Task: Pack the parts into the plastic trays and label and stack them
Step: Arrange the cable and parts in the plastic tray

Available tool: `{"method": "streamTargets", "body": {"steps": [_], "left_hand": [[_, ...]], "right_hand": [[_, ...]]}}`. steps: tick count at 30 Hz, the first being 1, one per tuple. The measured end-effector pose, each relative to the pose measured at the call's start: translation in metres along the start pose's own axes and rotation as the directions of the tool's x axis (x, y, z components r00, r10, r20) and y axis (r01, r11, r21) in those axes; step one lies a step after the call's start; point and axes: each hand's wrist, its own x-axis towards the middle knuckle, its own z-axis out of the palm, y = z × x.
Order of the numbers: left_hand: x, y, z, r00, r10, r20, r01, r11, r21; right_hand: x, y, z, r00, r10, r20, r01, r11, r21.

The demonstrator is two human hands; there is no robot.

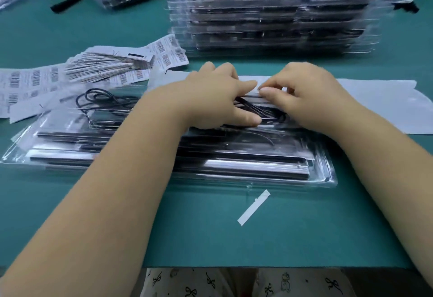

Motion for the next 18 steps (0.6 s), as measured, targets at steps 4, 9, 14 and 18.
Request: {"method": "streamTargets", "body": {"steps": [4, 9, 14, 18], "left_hand": [[-0.006, -0.007, -0.009, 0.997, -0.074, -0.034, 0.069, 0.990, -0.125], [-0.006, -0.029, -0.015, 0.966, -0.174, -0.190, 0.153, 0.981, -0.123], [-0.004, -0.036, -0.012, 0.963, -0.234, -0.135, 0.188, 0.939, -0.289], [-0.003, -0.040, -0.010, 0.953, -0.275, -0.129, 0.206, 0.898, -0.388]], "right_hand": [[0.002, 0.003, 0.006, 0.992, 0.123, 0.013, -0.124, 0.990, 0.070], [0.002, 0.002, 0.005, 0.997, 0.070, 0.022, -0.071, 0.996, 0.053], [0.001, 0.000, 0.004, 0.998, 0.055, 0.025, -0.057, 0.994, 0.088], [-0.001, 0.000, 0.004, 0.991, 0.128, 0.040, -0.133, 0.977, 0.165]]}}
